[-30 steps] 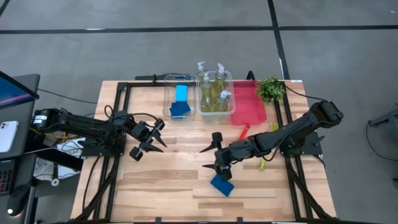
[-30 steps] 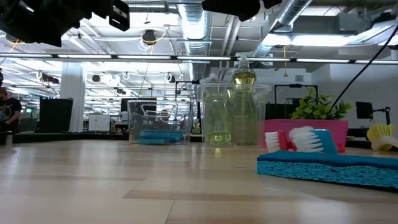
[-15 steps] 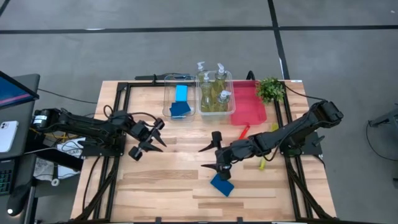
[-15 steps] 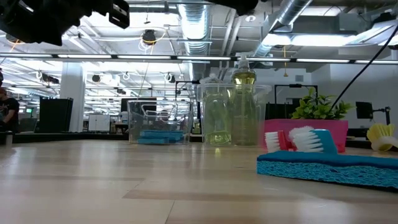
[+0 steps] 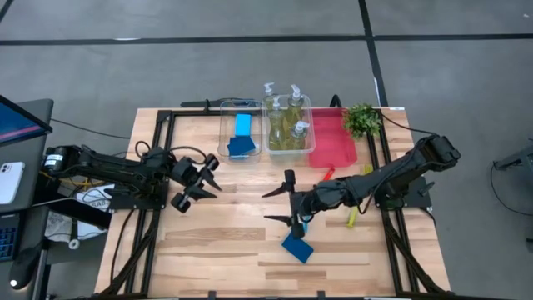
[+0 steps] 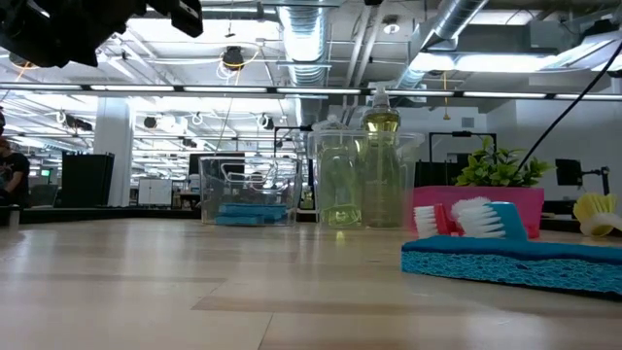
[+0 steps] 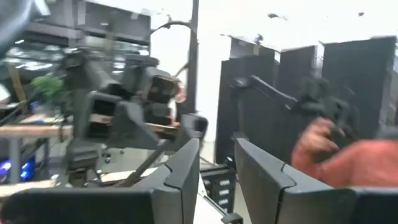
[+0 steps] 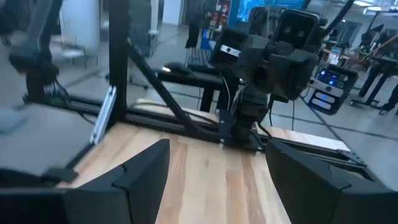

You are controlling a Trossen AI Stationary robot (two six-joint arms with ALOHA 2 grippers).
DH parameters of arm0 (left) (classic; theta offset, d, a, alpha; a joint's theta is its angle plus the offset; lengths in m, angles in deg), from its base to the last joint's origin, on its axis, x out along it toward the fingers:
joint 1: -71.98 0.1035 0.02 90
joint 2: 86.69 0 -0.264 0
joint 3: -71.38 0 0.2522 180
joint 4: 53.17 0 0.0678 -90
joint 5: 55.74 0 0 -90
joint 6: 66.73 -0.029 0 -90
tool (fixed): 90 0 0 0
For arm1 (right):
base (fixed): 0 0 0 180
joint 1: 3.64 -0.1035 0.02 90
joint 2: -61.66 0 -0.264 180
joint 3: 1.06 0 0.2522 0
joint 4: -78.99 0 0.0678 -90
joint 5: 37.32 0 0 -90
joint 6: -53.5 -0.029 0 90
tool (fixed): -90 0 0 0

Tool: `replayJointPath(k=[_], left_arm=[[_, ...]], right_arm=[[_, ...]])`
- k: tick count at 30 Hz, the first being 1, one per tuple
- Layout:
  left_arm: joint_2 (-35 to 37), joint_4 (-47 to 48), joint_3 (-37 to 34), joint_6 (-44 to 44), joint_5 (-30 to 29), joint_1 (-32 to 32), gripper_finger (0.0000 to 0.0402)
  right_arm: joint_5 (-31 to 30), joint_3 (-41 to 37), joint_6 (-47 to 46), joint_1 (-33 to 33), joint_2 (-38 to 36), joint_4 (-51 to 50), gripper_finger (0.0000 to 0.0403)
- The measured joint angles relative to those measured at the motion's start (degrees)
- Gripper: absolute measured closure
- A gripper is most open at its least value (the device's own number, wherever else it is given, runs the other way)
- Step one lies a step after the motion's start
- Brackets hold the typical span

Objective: Pick & Place Kitchen Sink Supplies
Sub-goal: Put the blue sponge into the left transparent bin

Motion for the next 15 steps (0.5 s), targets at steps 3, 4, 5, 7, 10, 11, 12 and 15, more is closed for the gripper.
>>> replayJointPath(k=[3,4,5,7,10,11,12,15], left_arm=[[0.0,-0.1,0.0,2.8,-2.0,0.0,0.0297],[0.0,-0.3,0.0,3.3,-2.0,0.0,0.0297],[0.0,-0.5,0.0,3.6,-1.9,0.0,0.0297],[0.0,-1.1,0.0,4.0,-1.6,0.0,0.0297],[0.0,-1.5,0.0,4.0,-1.6,0.0,0.0297],[0.0,-1.5,0.0,4.0,-1.6,0.0,0.0297],[0.0,-1.6,0.0,4.0,-1.6,0.0,0.0297],[0.0,-1.8,0.0,4.0,-1.6,0.0,0.0297]], right_arm=[[0.0,0.0,-2.2,0.6,0.0,0.4,0.0143],[0.0,0.0,-2.4,0.7,0.0,0.4,0.0143],[0.0,0.0,-2.3,0.8,0.0,0.4,0.0143],[0.0,0.0,-2.4,1.0,0.0,0.4,0.0143],[0.0,0.0,-2.3,1.0,0.0,0.6,0.0143],[0.0,0.0,-2.3,1.0,0.0,0.6,0.0143],[0.0,0.0,-2.3,1.0,0.0,0.6,0.0143],[0.0,0.0,-2.3,0.9,0.0,0.3,0.0143]])
